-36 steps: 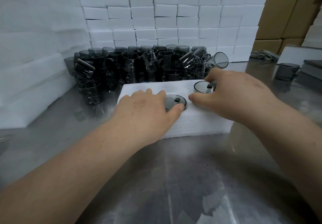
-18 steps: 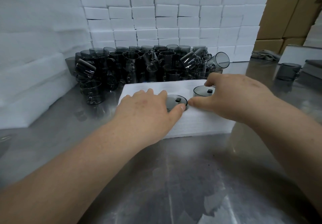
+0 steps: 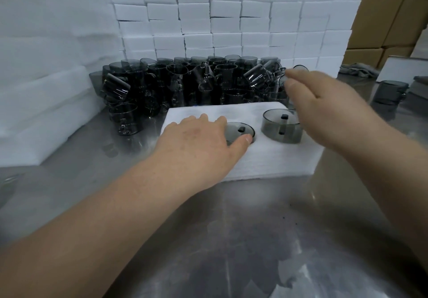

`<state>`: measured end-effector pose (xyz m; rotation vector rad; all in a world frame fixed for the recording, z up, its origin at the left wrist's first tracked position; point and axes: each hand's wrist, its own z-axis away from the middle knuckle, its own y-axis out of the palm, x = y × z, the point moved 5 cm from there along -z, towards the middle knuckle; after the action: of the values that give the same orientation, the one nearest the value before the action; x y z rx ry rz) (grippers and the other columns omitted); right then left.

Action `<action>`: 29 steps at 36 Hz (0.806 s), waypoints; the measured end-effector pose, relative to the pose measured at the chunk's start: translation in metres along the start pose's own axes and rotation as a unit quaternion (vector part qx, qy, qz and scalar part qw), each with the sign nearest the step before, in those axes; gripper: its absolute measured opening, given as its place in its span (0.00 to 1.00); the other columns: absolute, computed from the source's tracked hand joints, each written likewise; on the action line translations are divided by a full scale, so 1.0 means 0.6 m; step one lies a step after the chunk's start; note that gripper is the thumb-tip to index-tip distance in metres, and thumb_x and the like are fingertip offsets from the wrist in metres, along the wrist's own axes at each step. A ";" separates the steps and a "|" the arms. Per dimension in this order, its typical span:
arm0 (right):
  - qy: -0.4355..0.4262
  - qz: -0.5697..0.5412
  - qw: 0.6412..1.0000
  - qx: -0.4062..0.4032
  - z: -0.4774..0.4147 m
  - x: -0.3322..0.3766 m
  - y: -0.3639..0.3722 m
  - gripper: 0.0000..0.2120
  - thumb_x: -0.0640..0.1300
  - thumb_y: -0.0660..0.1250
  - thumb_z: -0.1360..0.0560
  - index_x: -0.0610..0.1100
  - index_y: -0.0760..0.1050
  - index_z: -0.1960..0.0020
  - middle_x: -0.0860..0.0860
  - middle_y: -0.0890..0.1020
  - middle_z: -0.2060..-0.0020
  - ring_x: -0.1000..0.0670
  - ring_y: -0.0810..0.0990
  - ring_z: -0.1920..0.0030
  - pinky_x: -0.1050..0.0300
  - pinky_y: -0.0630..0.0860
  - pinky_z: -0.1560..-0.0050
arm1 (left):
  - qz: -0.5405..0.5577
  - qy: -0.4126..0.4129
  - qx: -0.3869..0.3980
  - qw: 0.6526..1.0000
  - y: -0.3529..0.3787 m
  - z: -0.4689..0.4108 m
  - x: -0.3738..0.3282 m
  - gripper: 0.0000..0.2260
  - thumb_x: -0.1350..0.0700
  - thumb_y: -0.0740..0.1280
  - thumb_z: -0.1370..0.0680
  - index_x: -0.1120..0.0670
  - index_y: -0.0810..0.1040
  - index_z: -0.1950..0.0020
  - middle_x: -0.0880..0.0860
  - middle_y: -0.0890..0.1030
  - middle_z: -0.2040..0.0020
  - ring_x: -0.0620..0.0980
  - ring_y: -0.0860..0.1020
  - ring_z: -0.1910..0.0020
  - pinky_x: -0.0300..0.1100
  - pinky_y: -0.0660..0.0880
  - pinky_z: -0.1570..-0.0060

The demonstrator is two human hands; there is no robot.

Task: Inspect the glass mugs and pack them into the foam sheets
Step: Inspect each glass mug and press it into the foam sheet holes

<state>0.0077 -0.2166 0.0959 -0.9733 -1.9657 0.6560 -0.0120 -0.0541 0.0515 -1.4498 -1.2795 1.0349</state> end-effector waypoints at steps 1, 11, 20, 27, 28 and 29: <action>-0.004 -0.005 1.000 0.015 0.000 -0.002 0.008 0.17 0.50 0.51 0.20 0.44 0.71 0.39 0.47 0.75 0.39 0.53 0.68 0.45 0.59 0.60 0.54 | -0.003 0.001 -0.001 1.000 0.000 0.000 0.000 0.35 0.33 0.39 0.32 0.47 0.66 0.32 0.52 0.69 0.34 0.51 0.66 0.35 0.48 0.64 0.41; 0.047 -0.005 0.984 0.171 -0.011 -0.026 0.060 0.22 0.52 0.51 0.20 0.55 0.57 0.26 0.56 0.59 0.26 0.53 0.57 0.27 0.59 0.54 0.32 | -0.006 -0.004 0.005 1.000 0.000 -0.001 -0.001 0.35 0.33 0.39 0.32 0.47 0.65 0.31 0.54 0.68 0.32 0.52 0.65 0.33 0.49 0.63 0.38; 0.056 0.028 0.977 0.202 -0.009 -0.032 0.061 0.21 0.54 0.51 0.20 0.60 0.59 0.28 0.59 0.62 0.28 0.54 0.60 0.29 0.64 0.56 0.43 | 0.002 -0.003 0.004 1.000 0.002 -0.001 0.000 0.36 0.33 0.39 0.33 0.47 0.65 0.31 0.54 0.68 0.32 0.52 0.65 0.33 0.49 0.63 0.38; 0.051 0.061 0.974 0.214 -0.011 -0.034 0.067 0.22 0.56 0.52 0.21 0.61 0.57 0.27 0.60 0.60 0.27 0.53 0.59 0.28 0.58 0.56 0.34 | -0.003 0.001 0.001 1.000 0.001 -0.001 -0.002 0.35 0.34 0.39 0.32 0.47 0.65 0.32 0.53 0.70 0.34 0.52 0.66 0.35 0.49 0.64 0.41; 0.050 0.065 0.973 0.217 -0.011 -0.034 0.068 0.22 0.56 0.52 0.21 0.60 0.57 0.27 0.60 0.60 0.27 0.53 0.58 0.28 0.58 0.56 0.34 | -0.003 0.000 0.001 1.000 0.001 -0.001 -0.002 0.35 0.34 0.39 0.32 0.47 0.66 0.33 0.53 0.70 0.34 0.52 0.66 0.36 0.49 0.64 0.41; 0.049 0.069 0.972 0.219 -0.012 -0.034 0.068 0.22 0.56 0.51 0.21 0.60 0.57 0.27 0.59 0.60 0.27 0.53 0.59 0.28 0.58 0.57 0.34 | -0.004 0.000 0.002 1.000 0.001 -0.001 -0.002 0.35 0.34 0.39 0.32 0.47 0.66 0.33 0.53 0.70 0.34 0.52 0.66 0.35 0.49 0.64 0.41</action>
<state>0.0370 -0.2098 0.0606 -0.8491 -1.5817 1.0477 -0.0113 -0.0556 0.0512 -1.4410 -1.2825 1.0319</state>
